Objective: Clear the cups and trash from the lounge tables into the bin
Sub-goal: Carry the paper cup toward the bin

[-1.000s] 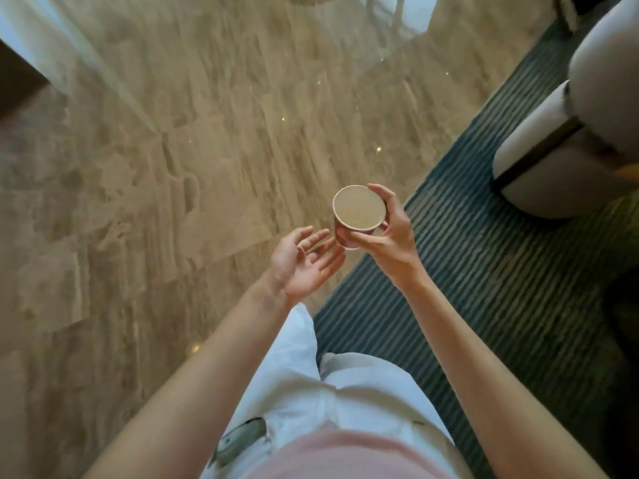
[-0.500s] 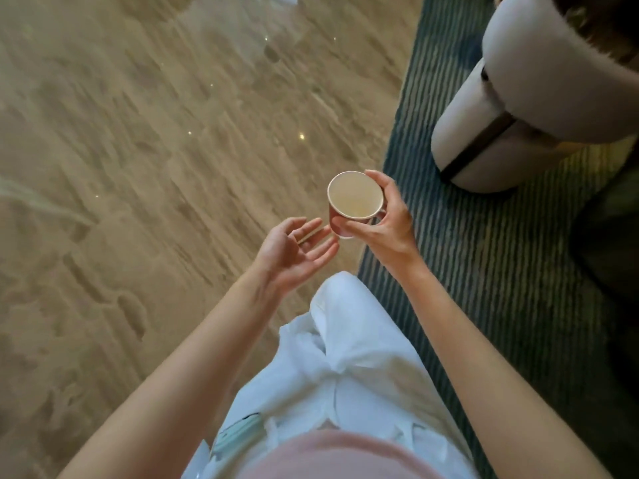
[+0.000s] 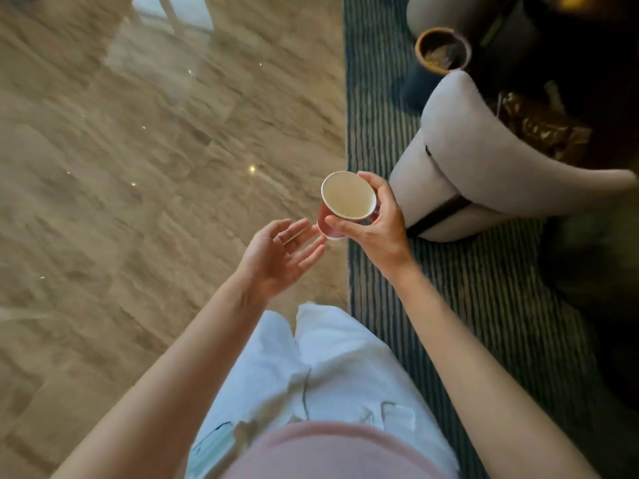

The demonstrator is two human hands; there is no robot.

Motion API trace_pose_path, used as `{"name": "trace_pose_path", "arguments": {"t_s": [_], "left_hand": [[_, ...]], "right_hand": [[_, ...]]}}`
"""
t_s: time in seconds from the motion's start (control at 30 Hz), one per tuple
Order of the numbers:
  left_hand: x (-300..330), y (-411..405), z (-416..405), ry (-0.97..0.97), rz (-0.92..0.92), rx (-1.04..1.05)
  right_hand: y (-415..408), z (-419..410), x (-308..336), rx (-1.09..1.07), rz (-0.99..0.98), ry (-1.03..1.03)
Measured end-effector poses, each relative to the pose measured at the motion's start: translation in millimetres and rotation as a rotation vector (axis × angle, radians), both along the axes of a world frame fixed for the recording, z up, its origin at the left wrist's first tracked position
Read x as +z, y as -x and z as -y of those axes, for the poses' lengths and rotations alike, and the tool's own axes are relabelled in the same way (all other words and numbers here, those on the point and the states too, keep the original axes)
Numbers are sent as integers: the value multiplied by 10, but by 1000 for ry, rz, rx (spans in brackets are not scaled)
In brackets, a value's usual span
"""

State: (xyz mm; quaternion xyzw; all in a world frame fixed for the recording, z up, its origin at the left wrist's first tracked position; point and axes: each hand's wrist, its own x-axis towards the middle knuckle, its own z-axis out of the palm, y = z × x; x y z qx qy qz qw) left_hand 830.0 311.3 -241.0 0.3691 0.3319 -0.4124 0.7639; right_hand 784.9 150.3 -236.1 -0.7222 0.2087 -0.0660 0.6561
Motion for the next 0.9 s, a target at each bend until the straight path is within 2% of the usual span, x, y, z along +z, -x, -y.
{"name": "trace_pose_path", "arguments": {"t_s": [0.3, 0.5, 0.7, 0.9], "left_hand": [[-66, -2330, 591, -12, 43, -108], [-113, -3921, 1100, 3, 35, -236], [-155, -5132, 2004, 25, 5, -413], [-346, -6161, 3328, 56, 5, -549]], "right_hand": [[-2207, 530, -61, -76, 5, 63], [-3610, 960, -18, -231, -17, 57], [-4526, 1676, -9, -443, -39, 61], [-5433, 2885, -188, -540, -42, 66]]}}
